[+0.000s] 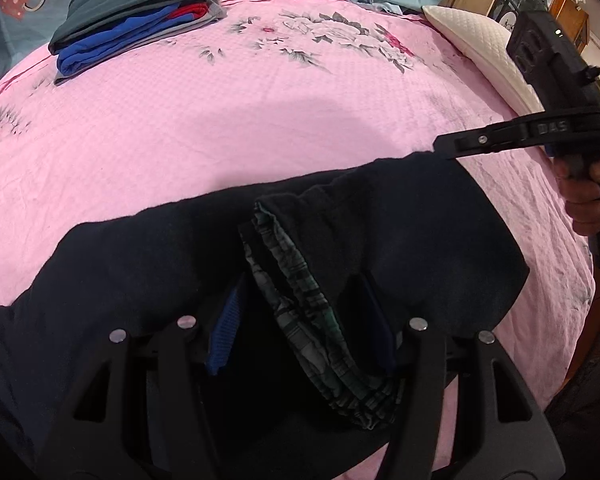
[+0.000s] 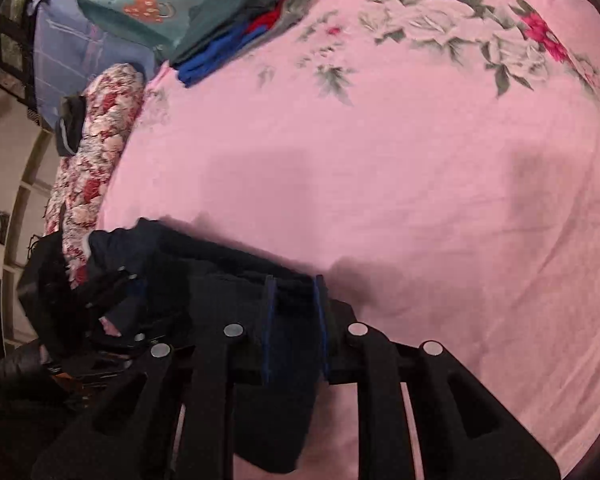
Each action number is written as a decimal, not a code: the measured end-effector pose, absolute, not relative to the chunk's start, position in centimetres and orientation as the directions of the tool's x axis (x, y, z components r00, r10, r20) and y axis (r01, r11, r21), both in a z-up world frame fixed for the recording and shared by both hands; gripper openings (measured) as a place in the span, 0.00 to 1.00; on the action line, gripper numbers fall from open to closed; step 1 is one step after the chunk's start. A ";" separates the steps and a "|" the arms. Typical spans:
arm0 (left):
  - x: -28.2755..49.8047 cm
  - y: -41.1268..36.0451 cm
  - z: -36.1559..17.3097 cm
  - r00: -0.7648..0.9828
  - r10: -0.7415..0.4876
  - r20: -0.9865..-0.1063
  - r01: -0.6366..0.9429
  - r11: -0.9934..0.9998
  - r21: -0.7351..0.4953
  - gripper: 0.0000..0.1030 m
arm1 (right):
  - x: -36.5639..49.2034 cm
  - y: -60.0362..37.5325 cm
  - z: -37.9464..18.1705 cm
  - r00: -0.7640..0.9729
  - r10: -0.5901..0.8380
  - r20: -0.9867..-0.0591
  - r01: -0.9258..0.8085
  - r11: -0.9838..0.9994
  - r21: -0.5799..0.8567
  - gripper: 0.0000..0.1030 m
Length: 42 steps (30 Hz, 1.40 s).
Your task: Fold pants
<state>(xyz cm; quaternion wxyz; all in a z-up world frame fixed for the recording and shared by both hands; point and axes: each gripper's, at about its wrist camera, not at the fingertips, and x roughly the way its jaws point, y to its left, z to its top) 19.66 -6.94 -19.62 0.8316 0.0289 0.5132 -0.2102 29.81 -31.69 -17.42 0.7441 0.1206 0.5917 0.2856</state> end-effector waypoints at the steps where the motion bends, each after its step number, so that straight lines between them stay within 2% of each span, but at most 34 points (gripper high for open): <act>1: 19.7 -6.9 -19.7 0.384 -0.320 -0.866 0.377 0.911 -0.169 0.57 | 30.0 -31.8 -17.8 0.155 0.543 -0.825 -0.286 0.824 0.489 0.12; 2: 19.7 -6.9 -19.6 0.386 -0.320 -0.865 0.377 0.911 -0.168 0.57 | 30.3 -31.9 -18.3 0.177 0.498 -0.849 -0.287 0.851 0.439 0.10; 3: 19.6 -6.9 -19.7 0.384 -0.317 -0.867 0.381 0.910 -0.164 0.57 | 30.5 -31.9 -18.8 0.198 0.429 -0.881 -0.287 0.885 0.366 0.00; 6: 19.8 -6.9 -19.5 0.378 -0.320 -0.869 0.385 0.908 -0.167 0.57 | 30.2 -33.2 -17.6 0.222 0.479 -0.850 -0.238 0.871 0.429 0.06; 8: 19.8 -6.9 -19.6 0.378 -0.322 -0.868 0.382 0.908 -0.170 0.57 | 28.8 -33.1 -14.5 0.294 0.536 -0.792 -0.306 0.837 0.453 0.06; 10: 19.7 -7.0 -19.5 0.383 -0.320 -0.867 0.383 0.909 -0.166 0.57 | 27.6 -32.1 -13.5 0.264 0.599 -0.756 -0.345 0.790 0.506 0.06; 11: 19.7 -7.0 -19.5 0.383 -0.320 -0.867 0.383 0.909 -0.166 0.57 | 27.3 -31.3 -13.8 0.234 0.609 -0.758 -0.355 0.779 0.516 0.06; 13: 19.8 -6.9 -19.6 0.376 -0.325 -0.868 0.388 0.906 -0.171 0.57 | 26.8 -30.1 -16.1 0.225 0.504 -0.834 -0.367 0.837 0.407 0.00; 15: 19.9 -6.8 -20.0 0.367 -0.327 -0.871 0.396 0.902 -0.172 0.57 | 27.1 -30.9 -17.9 0.246 0.532 -0.810 -0.325 0.833 0.448 0.00; 18: 19.9 -6.9 -19.7 0.374 -0.329 -0.867 0.413 0.896 -0.162 0.58 | 27.7 -31.3 -17.8 0.251 0.533 -0.808 -0.243 0.843 0.481 0.00; 21: 19.7 -6.8 -19.4 0.379 -0.340 -0.861 0.426 0.890 -0.164 0.58 | 25.6 -31.3 -14.8 0.298 0.532 -0.793 -0.254 0.845 0.471 0.11; 23: 19.5 -6.8 -19.5 0.385 -0.346 -0.856 0.430 0.887 -0.165 0.58 | 23.6 -31.4 -13.4 0.294 0.585 -0.756 -0.266 0.810 0.523 0.14; 24: 19.3 -6.7 -19.5 0.390 -0.348 -0.852 0.435 0.886 -0.163 0.58 | 22.3 -31.1 -13.7 0.282 0.578 -0.766 -0.266 0.814 0.516 0.18; 26: 19.3 -6.7 -19.6 0.391 -0.355 -0.849 0.440 0.883 -0.167 0.59 | 21.0 -30.4 -15.9 0.251 0.478 -0.842 -0.236 0.874 0.426 0.19; 27: 19.4 -6.6 -19.8 0.380 -0.356 -0.853 0.442 0.881 -0.170 0.59 | 20.1 -30.4 -17.0 0.264 0.453 -0.851 -0.223 0.888 0.403 0.18; 29: 19.7 -6.3 -19.0 0.351 -0.349 -0.869 0.422 0.887 -0.186 0.59 | 19.2 -30.5 -16.7 0.315 0.445 -0.838 -0.187 0.895 0.405 0.23; 30: 19.7 -5.8 -18.2 0.354 -0.345 -0.869 0.405 0.894 -0.191 0.62 | 18.8 -30.3 -16.0 0.322 0.442 -0.837 -0.166 0.897 0.409 0.31; 32: 19.0 -3.8 -15.5 0.423 -0.358 -0.833 0.384 0.903 -0.193 0.73 | 18.0 -29.4 -14.6 0.352 0.443 -0.825 -0.183 0.897 0.403 0.33; 34: 17.8 -0.7 -12.9 0.518 -0.302 -0.800 0.332 0.933 -0.136 0.95 | 17.2 -28.0 -13.4 0.373 0.444 -0.815 -0.227 0.895 0.384 0.37; 37: 16.4 5.5 -11.6 0.588 -0.138 -0.797 0.178 0.983 -0.039 0.97 | 16.6 -25.2 -13.2 0.360 0.425 -0.830 -0.272 0.899 0.343 0.47; 40: 14.7 13.3 -12.1 0.566 0.007 -0.825 -0.022 1.000 -0.006 0.97 | 17.0 -23.4 -14.3 0.328 0.386 -0.862 -0.264 0.914 0.309 0.48; 42: 13.4 17.7 -13.0 0.532 0.053 -0.845 -0.143 0.989 -0.028 0.97 | 17.5 -22.5 -15.3 0.321 0.340 -0.884 -0.238 0.932 0.272 0.49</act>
